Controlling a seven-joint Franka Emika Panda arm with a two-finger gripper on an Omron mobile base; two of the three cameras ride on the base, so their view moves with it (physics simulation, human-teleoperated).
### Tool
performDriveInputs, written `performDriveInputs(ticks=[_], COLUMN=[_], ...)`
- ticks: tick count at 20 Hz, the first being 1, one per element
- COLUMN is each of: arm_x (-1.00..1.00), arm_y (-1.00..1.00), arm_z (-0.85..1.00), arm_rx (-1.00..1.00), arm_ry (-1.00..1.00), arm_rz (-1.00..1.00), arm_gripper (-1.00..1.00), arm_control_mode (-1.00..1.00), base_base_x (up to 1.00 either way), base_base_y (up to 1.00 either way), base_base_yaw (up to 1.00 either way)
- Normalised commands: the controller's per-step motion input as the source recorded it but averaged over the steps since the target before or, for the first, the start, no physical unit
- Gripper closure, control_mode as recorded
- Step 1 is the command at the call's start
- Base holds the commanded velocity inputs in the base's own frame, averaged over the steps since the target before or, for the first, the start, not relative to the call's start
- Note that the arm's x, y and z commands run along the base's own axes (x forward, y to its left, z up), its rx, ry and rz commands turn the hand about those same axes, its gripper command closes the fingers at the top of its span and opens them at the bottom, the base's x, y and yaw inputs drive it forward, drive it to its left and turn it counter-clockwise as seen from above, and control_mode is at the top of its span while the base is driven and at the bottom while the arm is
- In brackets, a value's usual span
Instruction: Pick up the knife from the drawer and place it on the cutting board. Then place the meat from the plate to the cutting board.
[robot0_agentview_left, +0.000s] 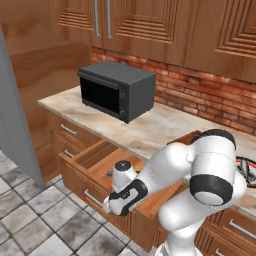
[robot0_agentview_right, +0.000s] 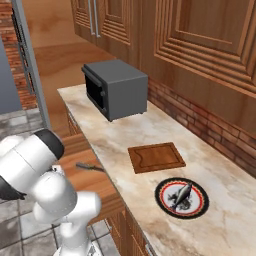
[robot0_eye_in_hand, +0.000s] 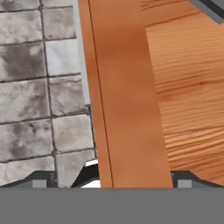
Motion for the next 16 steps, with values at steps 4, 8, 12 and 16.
performDriveInputs(ticks=[4, 8, 12, 16], arm_x=[-0.66, -0.21, -0.04, -0.03], arm_y=[1.0, 0.65, -0.06, -0.11], arm_z=[-0.03, -0.03, 0.46, 1.0], arm_rx=[0.0, 0.0, -0.01, 0.0], arm_ry=[0.07, 0.11, -0.02, -0.03], arm_rz=[0.0, 0.0, 0.12, 0.01], arm_gripper=[-1.0, -1.0, -1.0, -1.0], arm_control_mode=[-1.0, -1.0, -1.0, -1.0], base_base_x=[0.0, 0.0, 0.0, 0.0], base_base_y=[0.0, 0.0, 0.0, 0.0], base_base_yaw=[0.0, 0.0, 0.0, 0.0])
